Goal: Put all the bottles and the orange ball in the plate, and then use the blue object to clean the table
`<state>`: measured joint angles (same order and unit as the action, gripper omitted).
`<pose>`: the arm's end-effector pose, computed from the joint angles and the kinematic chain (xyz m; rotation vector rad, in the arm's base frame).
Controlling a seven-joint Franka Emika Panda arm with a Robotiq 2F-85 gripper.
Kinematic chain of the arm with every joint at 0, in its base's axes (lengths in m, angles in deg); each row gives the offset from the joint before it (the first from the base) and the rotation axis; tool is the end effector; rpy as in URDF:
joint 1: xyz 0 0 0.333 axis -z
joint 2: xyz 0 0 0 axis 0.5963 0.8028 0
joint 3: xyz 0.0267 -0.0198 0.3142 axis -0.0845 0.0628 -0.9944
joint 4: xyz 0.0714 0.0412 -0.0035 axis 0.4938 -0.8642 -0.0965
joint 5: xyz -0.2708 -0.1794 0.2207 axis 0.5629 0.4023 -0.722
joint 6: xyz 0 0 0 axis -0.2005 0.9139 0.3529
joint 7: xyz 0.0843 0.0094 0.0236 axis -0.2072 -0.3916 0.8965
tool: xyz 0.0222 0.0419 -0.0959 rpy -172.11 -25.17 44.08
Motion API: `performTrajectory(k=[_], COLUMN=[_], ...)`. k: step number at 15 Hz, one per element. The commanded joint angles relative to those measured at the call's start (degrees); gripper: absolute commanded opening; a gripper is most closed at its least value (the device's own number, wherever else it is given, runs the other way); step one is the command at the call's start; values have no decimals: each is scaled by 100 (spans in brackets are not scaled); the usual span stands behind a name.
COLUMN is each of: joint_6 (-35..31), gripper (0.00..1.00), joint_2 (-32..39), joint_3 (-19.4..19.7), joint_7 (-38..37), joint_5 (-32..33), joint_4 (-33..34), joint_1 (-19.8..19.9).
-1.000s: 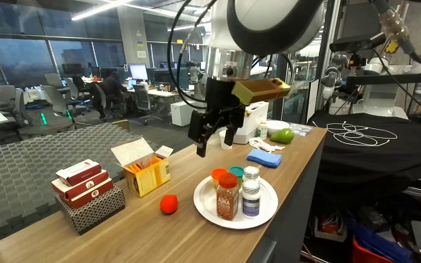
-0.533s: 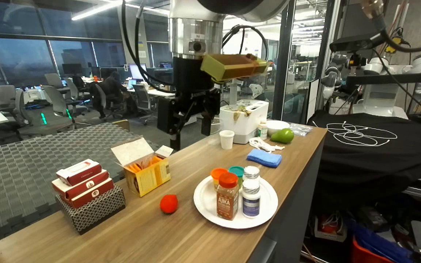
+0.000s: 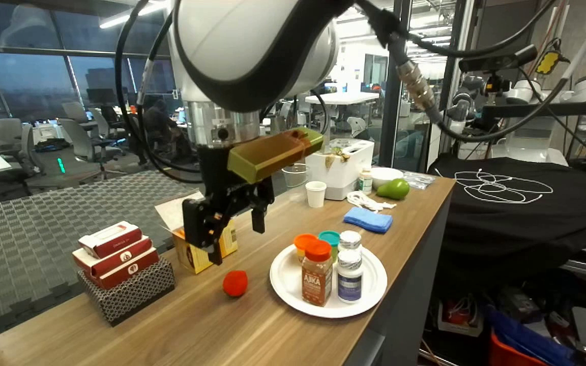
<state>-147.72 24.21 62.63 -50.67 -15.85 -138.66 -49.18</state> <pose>0.6638 0.1848 0.3211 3.0835 0.1482 0.0775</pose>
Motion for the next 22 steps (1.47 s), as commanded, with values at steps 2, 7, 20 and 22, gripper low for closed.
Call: performTrajectory(k=[2, 7, 20, 22], joint_6=[65, -70, 21, 32], gripper=[100, 100, 100, 74], joint_2=[706, 1150, 1808, 1834], joint_3=[34, 36, 219, 228], joint_7=[9, 3, -33, -34], joint_5=[-99, -247, -362, -364], joint_4=[882, 1263, 1723, 1718], joint_1=[-35, 12, 62, 69])
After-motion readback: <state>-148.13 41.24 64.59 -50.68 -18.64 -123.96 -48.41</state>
